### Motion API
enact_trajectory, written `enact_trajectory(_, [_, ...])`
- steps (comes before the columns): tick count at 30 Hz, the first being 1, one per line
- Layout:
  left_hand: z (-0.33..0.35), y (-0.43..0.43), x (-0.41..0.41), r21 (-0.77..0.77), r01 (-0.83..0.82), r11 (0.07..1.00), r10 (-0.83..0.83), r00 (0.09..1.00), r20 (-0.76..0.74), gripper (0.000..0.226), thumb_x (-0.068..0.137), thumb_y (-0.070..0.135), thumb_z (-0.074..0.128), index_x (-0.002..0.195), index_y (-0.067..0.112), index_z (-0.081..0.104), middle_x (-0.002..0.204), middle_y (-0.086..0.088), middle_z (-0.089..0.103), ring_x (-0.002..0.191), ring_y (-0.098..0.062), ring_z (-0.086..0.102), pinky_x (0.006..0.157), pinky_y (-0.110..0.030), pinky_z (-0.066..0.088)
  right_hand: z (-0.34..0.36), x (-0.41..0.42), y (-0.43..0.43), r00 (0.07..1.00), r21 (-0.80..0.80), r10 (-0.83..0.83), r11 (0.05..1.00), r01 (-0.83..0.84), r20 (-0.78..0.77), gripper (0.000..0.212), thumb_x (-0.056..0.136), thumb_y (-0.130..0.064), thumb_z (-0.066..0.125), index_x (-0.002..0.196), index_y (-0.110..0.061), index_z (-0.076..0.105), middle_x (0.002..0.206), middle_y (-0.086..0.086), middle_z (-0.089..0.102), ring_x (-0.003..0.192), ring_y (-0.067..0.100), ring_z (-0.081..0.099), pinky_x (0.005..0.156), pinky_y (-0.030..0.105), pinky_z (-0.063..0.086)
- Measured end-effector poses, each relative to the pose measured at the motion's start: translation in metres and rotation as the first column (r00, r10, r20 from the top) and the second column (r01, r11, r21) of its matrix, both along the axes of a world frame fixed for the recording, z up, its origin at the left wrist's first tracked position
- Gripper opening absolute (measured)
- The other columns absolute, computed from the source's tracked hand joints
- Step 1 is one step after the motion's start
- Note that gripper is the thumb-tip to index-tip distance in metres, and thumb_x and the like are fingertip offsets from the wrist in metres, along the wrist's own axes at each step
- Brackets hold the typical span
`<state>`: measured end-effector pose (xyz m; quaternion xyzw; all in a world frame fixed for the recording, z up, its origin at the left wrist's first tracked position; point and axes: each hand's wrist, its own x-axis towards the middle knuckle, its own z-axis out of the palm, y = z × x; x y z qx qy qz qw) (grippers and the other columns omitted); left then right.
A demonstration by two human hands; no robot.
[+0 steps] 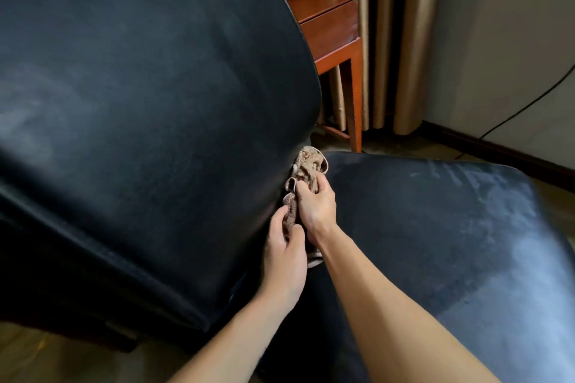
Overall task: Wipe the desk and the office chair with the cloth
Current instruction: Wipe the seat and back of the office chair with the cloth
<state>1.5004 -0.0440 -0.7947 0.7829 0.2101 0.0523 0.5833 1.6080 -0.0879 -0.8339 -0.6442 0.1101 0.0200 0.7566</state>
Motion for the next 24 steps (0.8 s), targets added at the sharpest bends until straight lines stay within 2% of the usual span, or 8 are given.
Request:
enact_trajectory(3, [0.000,0.003,-0.017,0.011,-0.025,1.000,0.025,1.000,-0.004,0.048,0.103,0.019,0.046,0.150,0.027,0.043,0.149,0.011,0.047,0.125,-0.002,0.047,0.096,-0.013,0.035,0.004,-0.022,0.003,0.999,0.011,0.053,0.999,-0.053,-0.002,0.024,0.090,-0.022,0.059,0.110,-0.029,0.069,0.098,-0.009,0.074,0.092,0.004,0.068,0.089,0.030,0.054])
enact_trajectory(5, [0.003,0.001,-0.028,-0.007,-0.039,0.999,0.039,0.999,-0.004,0.048,0.104,0.019,0.046,0.150,0.027,0.041,0.150,0.013,0.044,0.128,-0.002,0.044,0.100,-0.017,0.033,0.007,-0.034,0.004,0.995,-0.006,0.096,0.995,-0.096,0.003,0.024,0.087,-0.023,0.059,0.107,-0.029,0.070,0.098,-0.009,0.075,0.094,0.009,0.070,0.093,0.036,0.055])
enact_trajectory(7, [0.009,-0.005,-0.040,-0.041,-0.068,0.997,0.067,0.998,-0.005,0.048,0.103,0.018,0.047,0.150,0.027,0.040,0.149,0.011,0.045,0.123,-0.003,0.048,0.092,-0.012,0.037,0.010,-0.044,0.003,0.991,-0.052,0.136,0.990,-0.135,0.017,0.027,0.083,-0.026,0.058,0.106,-0.030,0.071,0.098,-0.008,0.075,0.097,0.013,0.070,0.096,0.043,0.054])
enact_trajectory(10, [0.013,-0.014,-0.052,-0.094,-0.088,0.992,0.088,0.996,-0.006,0.048,0.102,0.013,0.048,0.149,0.023,0.042,0.146,0.005,0.049,0.093,0.009,0.056,0.063,0.000,0.042,0.011,-0.054,-0.001,0.984,-0.062,0.179,0.982,-0.178,0.018,0.028,0.079,-0.027,0.057,0.101,-0.033,0.072,0.097,-0.007,0.076,0.098,0.018,0.070,0.095,0.048,0.054])
enact_trajectory(13, [0.013,-0.016,-0.057,-0.117,-0.064,0.991,0.062,0.998,-0.014,0.045,0.103,0.007,0.046,0.147,0.016,0.043,0.137,0.003,0.049,0.076,0.018,0.055,0.055,0.001,0.041,0.013,-0.062,-0.008,0.975,-0.045,0.218,0.975,-0.217,0.034,0.025,0.084,-0.020,0.057,0.099,-0.032,0.073,0.097,-0.005,0.077,0.097,0.018,0.071,0.095,0.048,0.055])
enact_trajectory(16, [0.008,-0.014,-0.056,-0.085,-0.091,0.992,0.091,0.996,-0.012,0.043,0.102,0.009,0.048,0.145,0.016,0.045,0.142,0.001,0.051,0.102,0.000,0.056,0.064,0.002,0.040,0.013,-0.064,-0.012,0.970,-0.020,0.242,0.970,-0.242,0.033,0.028,0.083,-0.021,0.058,0.105,-0.029,0.073,0.101,-0.004,0.076,0.100,0.017,0.071,0.096,0.047,0.055])
enact_trajectory(19, [0.007,-0.011,-0.055,-0.076,-0.097,0.992,0.097,0.995,-0.013,0.041,0.101,0.009,0.047,0.142,0.017,0.049,0.141,0.000,0.054,0.119,-0.012,0.053,0.085,-0.012,0.043,0.012,-0.062,-0.015,0.964,-0.025,0.264,0.964,-0.263,0.026,0.034,0.078,-0.028,0.059,0.109,-0.029,0.072,0.105,-0.004,0.076,0.102,0.016,0.071,0.097,0.047,0.055])
enact_trajectory(24, [0.014,-0.005,-0.060,-0.123,-0.051,0.991,0.042,0.996,-0.076,0.033,0.104,0.006,0.044,0.136,0.010,0.049,0.132,-0.008,0.056,0.096,-0.006,0.058,0.057,-0.003,0.045,0.014,-0.070,-0.019,0.957,-0.044,0.289,0.956,-0.288,0.016,0.033,0.084,-0.024,0.059,0.115,-0.026,0.071,0.106,-0.005,0.075,0.102,0.014,0.070,0.097,0.043,0.055])
